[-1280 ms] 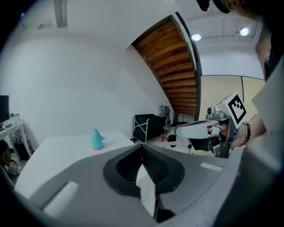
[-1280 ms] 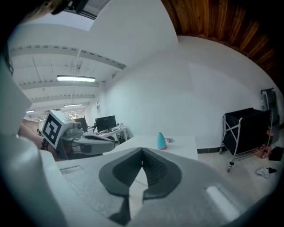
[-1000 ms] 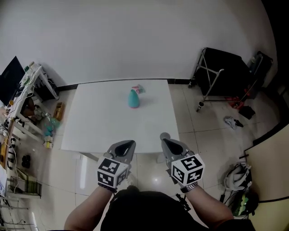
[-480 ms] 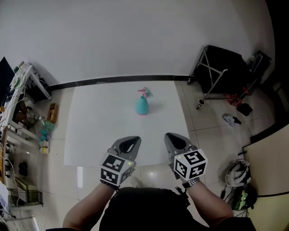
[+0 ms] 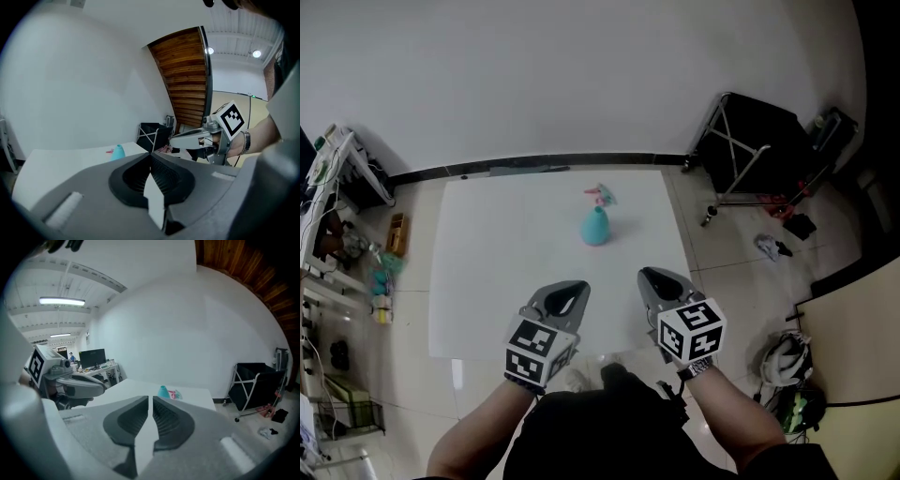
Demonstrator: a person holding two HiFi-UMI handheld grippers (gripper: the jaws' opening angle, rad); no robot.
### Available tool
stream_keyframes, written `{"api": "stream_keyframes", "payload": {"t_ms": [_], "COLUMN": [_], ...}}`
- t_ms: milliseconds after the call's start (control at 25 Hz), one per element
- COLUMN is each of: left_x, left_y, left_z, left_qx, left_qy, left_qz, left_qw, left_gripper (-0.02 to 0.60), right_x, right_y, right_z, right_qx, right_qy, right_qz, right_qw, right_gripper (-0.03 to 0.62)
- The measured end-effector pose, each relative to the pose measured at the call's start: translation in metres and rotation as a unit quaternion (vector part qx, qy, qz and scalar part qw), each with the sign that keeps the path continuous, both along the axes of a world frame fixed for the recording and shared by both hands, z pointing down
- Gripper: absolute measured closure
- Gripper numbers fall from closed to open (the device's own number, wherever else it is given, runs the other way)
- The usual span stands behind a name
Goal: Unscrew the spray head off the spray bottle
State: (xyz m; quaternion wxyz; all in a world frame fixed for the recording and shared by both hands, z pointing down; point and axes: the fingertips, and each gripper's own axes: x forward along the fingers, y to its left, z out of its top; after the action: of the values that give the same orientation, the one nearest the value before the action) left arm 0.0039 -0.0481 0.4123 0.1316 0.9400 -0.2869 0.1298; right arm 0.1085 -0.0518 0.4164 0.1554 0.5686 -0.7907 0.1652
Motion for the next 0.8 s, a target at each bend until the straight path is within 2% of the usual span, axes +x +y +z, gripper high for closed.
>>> {"api": "stream_keyframes", "payload": {"t_ms": [440,800], "left_x": [0.004,0.036], "left_y": [-0.032,-0.079], "left_z": [0.021,0.047], "left_qx": [-0.026,-0.064], "left_qy": [-0.028,-0.056], "left_qz": [-0.039,-0.071], "left_qw": [0.9985,0.9938], "left_gripper": [0.565,0.563], "right_x": [0.033,0.053], "right_y": [-0.079,-0.167], "right_z": [0.047,0.101], "right_qx": [-0.042,-0.076], "right_qy": [0.028,0.043], "right_qz": [-0.038,-0.086], "right_qw": [0.998,0.992], "right_gripper": [0.562,0.548]}}
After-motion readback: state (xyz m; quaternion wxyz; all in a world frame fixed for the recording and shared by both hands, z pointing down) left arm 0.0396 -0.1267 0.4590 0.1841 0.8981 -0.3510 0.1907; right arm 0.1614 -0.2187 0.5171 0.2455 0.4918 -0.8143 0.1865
